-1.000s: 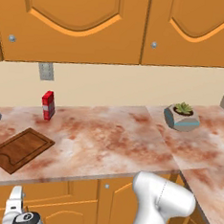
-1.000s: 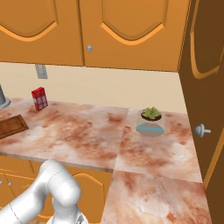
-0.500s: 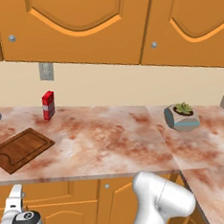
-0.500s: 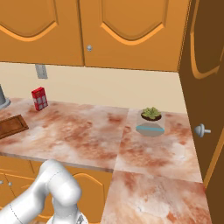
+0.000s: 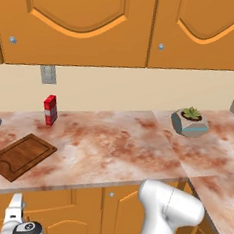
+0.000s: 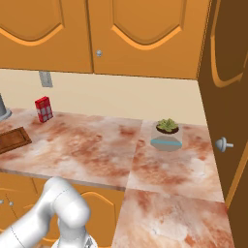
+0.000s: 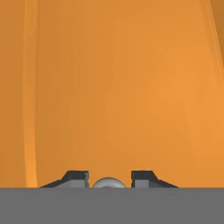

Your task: Open the drawer on the left and place the cutting tools on the cutting board.

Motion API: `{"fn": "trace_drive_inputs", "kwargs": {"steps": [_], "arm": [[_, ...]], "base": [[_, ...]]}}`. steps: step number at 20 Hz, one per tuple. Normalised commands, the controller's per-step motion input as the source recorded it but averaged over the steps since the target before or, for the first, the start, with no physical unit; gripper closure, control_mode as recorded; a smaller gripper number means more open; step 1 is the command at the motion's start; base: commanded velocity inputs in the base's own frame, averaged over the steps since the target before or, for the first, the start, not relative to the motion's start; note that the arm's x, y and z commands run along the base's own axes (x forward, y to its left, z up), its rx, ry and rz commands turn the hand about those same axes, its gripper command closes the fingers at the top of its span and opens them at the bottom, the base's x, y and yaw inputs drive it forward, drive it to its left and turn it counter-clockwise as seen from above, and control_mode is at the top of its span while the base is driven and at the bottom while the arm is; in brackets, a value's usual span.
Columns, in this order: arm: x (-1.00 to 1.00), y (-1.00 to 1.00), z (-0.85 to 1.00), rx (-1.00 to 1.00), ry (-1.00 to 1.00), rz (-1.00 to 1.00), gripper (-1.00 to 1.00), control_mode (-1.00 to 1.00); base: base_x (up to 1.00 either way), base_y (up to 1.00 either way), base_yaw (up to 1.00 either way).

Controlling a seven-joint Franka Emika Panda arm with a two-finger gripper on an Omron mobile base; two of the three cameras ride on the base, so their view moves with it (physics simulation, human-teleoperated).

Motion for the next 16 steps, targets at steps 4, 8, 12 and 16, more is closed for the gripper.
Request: {"fn": "trace_drive_inputs", "kwargs": {"steps": [4, 8, 12, 16], "arm": [[-0.47, 0.0, 0.0, 0.0, 0.0, 0.0, 1.0, -1.0], [-0.52, 0.0, 0.0, 0.0, 0.0, 0.0, 1.0, -1.0], [-0.48, 0.0, 0.0, 0.0, 0.0, 0.0, 1.0, -1.0], [-0.48, 0.0, 0.0, 0.0, 0.0, 0.0, 1.0, -1.0]], "base": [[0.0, 0.0, 0.0], [0.0, 0.0, 0.0], [0.0, 0.0, 0.0], [0.0, 0.0, 0.0]]}}
